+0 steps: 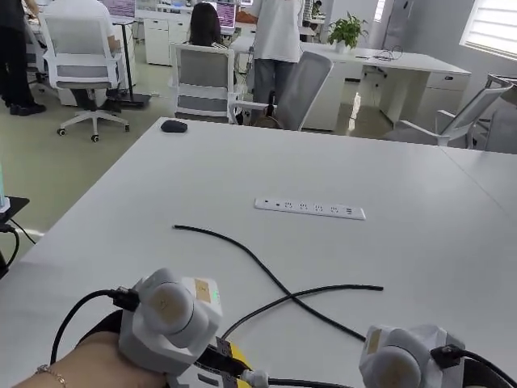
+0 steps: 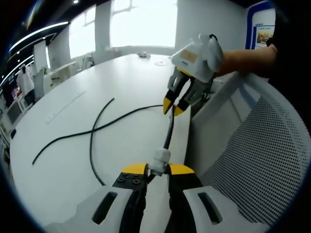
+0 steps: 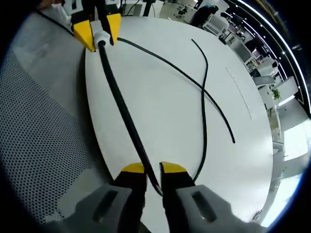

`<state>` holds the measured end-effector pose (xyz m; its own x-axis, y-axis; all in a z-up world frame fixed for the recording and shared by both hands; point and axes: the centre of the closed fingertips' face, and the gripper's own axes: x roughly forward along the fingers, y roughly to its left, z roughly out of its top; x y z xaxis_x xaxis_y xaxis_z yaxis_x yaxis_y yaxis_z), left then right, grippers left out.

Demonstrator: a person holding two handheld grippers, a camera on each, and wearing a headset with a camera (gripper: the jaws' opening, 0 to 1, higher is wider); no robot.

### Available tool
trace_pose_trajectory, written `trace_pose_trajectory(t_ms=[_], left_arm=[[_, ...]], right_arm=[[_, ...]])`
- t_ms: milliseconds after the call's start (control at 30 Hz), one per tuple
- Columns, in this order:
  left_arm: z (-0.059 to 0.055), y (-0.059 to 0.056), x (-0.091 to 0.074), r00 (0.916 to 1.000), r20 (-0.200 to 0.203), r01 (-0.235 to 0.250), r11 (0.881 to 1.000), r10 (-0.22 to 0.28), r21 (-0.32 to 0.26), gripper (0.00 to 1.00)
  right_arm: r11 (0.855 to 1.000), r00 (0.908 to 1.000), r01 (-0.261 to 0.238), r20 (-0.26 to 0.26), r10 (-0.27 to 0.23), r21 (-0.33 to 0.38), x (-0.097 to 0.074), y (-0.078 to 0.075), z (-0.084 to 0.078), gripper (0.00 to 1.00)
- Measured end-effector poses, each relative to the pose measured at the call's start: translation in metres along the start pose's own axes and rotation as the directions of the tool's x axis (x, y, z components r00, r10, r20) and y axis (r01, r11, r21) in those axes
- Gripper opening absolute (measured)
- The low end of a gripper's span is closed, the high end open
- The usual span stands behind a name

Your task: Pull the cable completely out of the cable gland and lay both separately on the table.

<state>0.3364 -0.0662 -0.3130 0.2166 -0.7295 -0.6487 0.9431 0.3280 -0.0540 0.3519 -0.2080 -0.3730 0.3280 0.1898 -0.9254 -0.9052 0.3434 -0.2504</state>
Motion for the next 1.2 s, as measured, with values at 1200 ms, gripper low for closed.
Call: trace_pose_trajectory(t_ms=[1200], left_arm=[[0.003, -0.01, 0.005, 0.9991, 0.01, 0.042, 0.999, -0.042, 0.019, 0.17]], right_arm=[[0.973, 0.9101, -0.155, 0.358, 0.208, -0.172, -0.019, 0.051, 0.089, 0.02]])
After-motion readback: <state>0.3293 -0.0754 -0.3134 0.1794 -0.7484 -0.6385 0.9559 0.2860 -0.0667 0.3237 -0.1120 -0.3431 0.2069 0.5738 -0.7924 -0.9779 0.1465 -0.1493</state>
